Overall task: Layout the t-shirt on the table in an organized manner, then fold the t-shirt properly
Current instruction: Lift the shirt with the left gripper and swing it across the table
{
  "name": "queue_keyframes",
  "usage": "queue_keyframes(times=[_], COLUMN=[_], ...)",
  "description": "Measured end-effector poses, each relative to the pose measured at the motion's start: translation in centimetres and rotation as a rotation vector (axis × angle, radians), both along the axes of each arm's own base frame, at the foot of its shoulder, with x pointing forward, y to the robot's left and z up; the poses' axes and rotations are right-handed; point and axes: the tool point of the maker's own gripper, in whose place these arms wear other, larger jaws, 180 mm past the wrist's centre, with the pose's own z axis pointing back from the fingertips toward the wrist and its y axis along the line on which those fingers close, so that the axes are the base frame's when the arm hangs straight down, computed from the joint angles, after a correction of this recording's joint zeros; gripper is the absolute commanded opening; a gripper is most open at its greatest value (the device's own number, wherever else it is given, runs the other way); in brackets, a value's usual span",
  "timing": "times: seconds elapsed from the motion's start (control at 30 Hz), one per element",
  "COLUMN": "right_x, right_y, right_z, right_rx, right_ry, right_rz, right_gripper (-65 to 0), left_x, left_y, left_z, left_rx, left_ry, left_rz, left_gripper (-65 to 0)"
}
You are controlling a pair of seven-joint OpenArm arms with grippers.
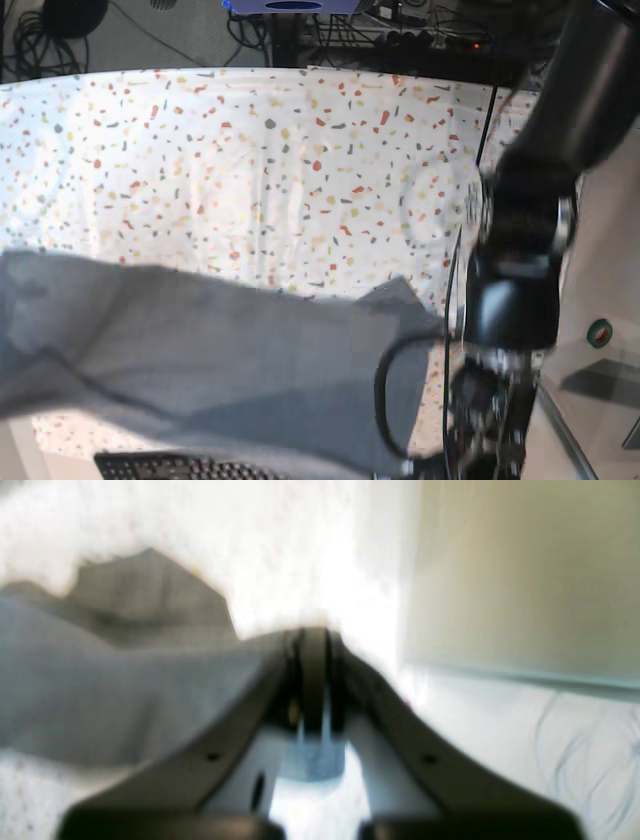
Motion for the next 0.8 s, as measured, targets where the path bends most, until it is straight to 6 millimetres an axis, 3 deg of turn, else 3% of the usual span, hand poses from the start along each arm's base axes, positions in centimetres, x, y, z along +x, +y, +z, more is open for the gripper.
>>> queue_keyframes(times=[0.07, 0.13, 0.2, 0.27, 0.33, 0.37, 0.43, 0.47, 0.5, 0.6, 0.67, 0.73, 0.8], right_x=[1.6, 2.1, 0.4, -2.9, -6.7, -8.3, -9.7, -10.1, -10.5, -12.4, -14.6, -16.4, -17.7], right_y=[-1.0, -2.5, -4.8, -7.1, -8.9, -9.4, -8.8, -8.3, -8.1, -8.4, -7.8, -6.9, -5.3], right_z=[6.0, 13.8, 21.3, 25.3, 26.8, 27.6, 28.9, 27.8, 25.6, 14.5, 6.9, 1.9, -3.1], right_rx=[-0.036, -0.092, -0.179, -0.27, -0.356, -0.39, -0.461, -0.472, -0.485, -0.446, -0.377, -0.323, -0.271], right_ry=[-0.093, -0.218, -0.321, -0.348, -0.293, -0.278, -0.344, -0.343, -0.296, -0.073, 0.053, 0.076, 0.133], right_rz=[-0.007, -0.036, -0.091, -0.165, -0.252, -0.295, -0.295, -0.278, -0.275, -0.278, -0.265, -0.244, -0.237], right_gripper=[-65.0, -65.0, -65.0, -65.0, -65.0, -65.0, -65.0, -65.0, -65.0, -65.0, -65.0, -65.0, -65.0], left_x=[2.7, 3.9, 3.2, 1.5, 0.3, 0.0, -0.5, -0.8, -1.1, -2.9, -5.8, -8.6, -10.6], left_y=[-1.4, -3.8, -5.9, -6.5, -6.2, -6.0, -6.4, -6.9, -7.0, -5.0, -4.2, -3.5, -1.4], left_z=[6.1, 13.5, 21.0, 26.2, 28.0, 27.6, 24.9, 22.9, 20.4, 10.6, 4.6, 1.0, -4.3], left_rx=[-0.041, -0.078, -0.148, -0.242, -0.289, -0.281, -0.308, -0.326, -0.335, -0.307, -0.292, -0.283, -0.243], left_ry=[-0.112, -0.241, -0.396, -0.529, -0.564, -0.531, -0.453, -0.417, -0.377, -0.234, -0.146, -0.116, -0.013], left_rz=[0.004, -0.032, -0.073, -0.091, -0.109, -0.121, -0.144, -0.16, -0.16, -0.093, -0.077, -0.073, -0.024], left_gripper=[-65.0, -65.0, -65.0, -65.0, -65.0, -65.0, -65.0, -65.0, -65.0, -65.0, -65.0, -65.0, -65.0])
